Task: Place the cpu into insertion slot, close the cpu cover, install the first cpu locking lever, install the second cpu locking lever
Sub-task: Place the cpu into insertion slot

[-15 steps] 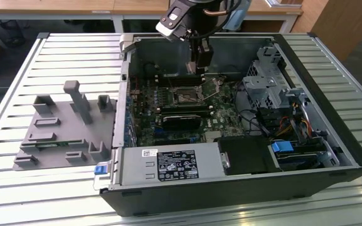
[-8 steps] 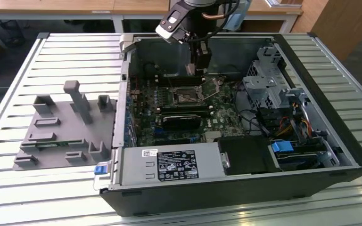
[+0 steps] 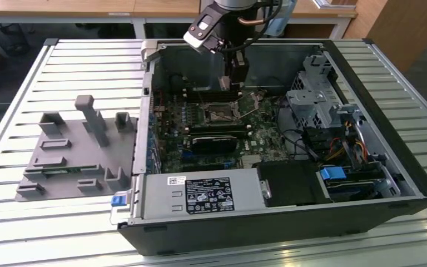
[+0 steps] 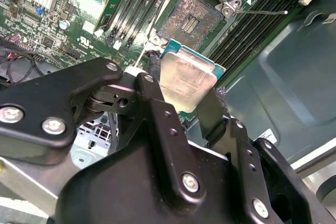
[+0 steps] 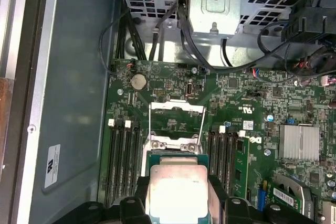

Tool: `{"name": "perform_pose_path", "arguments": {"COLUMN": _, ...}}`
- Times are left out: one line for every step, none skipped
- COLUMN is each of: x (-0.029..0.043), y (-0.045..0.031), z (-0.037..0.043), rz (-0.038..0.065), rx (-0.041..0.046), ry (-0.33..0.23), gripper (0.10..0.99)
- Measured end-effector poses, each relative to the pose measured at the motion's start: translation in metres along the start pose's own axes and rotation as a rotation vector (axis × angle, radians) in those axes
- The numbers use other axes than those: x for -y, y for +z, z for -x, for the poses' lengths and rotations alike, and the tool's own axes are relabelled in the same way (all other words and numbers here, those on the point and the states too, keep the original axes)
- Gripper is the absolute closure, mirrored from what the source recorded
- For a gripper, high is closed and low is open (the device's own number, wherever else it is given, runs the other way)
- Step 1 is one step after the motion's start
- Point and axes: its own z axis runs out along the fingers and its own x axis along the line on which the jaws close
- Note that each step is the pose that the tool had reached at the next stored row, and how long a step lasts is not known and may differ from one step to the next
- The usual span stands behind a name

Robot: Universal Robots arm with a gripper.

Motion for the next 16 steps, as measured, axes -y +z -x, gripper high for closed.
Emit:
{"name": "perform_pose_path", "arguments": {"x": 0.0, "y": 0.0001, "z": 0.0, "rz": 0.0, "rx": 0.0, "ry": 0.0, "gripper": 0.561}}
{"name": "perform_pose_path", "arguments": {"x": 0.0, "y": 0.0001, "z": 0.0, "rz": 0.0, "rx": 0.0001, "ry": 0.0, "gripper": 0.561}}
{"name": "perform_pose_path", "arguments": {"x": 0.0, "y": 0.0003, "z": 0.0, "rz": 0.0, "rx": 0.0004, "ry": 0.0, "gripper": 0.561}}
{"name": "perform_pose_path", "arguments": {"x": 0.0, "y": 0.0004, "z": 0.0, "rz": 0.0, "rx": 0.0002, "ry": 0.0, "gripper": 0.561}}
{"name": "perform_pose_path", "arguments": {"x": 0.0, "y": 0.0004, "z": 0.0, "rz": 0.0, "rx": 0.0004, "ry": 0.0, "gripper": 0.561}}
{"name": "perform_pose_path", "arguments": {"x": 0.0, "y": 0.0005, "z": 0.0, "rz": -0.001, "rx": 0.0004, "ry": 0.0, "gripper": 0.561}}
{"name": "perform_pose_path", "arguments": {"x": 0.0001, "y": 0.0009, "z": 0.0, "rz": 0.0, "rx": 0.0002, "ry": 0.0, "gripper": 0.561}}
{"name": "perform_pose_path", "arguments": {"x": 0.0001, "y": 0.001, "z": 0.0, "rz": -0.001, "rx": 0.0006, "ry": 0.0, "gripper": 0.561}}
{"name": "perform_pose_path", "arguments": {"x": 0.0001, "y": 0.0011, "z": 0.0, "rz": -0.001, "rx": 0.0009, "ry": 0.0, "gripper": 0.561}}
{"name": "perform_pose_path", "arguments": {"x": 0.0001, "y": 0.0013, "z": 0.0, "rz": 0.0, "rx": 0.001, "ry": 0.0, "gripper": 0.561}}
{"name": "perform_pose_path", "arguments": {"x": 0.0001, "y": 0.0016, "z": 0.0, "rz": 0.001, "rx": 0.0012, "ry": 0.0, "gripper": 0.561}}
{"name": "perform_pose_path", "arguments": {"x": 0.0001, "y": 0.0016, "z": 0.0, "rz": 0.001, "rx": 0.0014, "ry": 0.0, "gripper": 0.561}}
{"name": "perform_pose_path", "arguments": {"x": 0.0001, "y": 0.0017, "z": 0.0, "rz": 0.001, "rx": 0.0015, "ry": 0.0, "gripper": 0.561}}
{"name": "perform_pose_path", "arguments": {"x": 0.0001, "y": 0.002, "z": 0.0, "rz": 0.001, "rx": 0.0023, "ry": 0.0, "gripper": 0.561}}
{"name": "perform_pose_path", "arguments": {"x": 0.0002, "y": 0.0023, "z": 0.0, "rz": 0.001, "rx": 0.005, "ry": 0.0, "gripper": 0.561}}
{"name": "perform_pose_path", "arguments": {"x": 0.0002, "y": 0.0026, "z": 0.0001, "rz": 0.001, "rx": 0.0075, "ry": -0.001, "gripper": 0.561}}
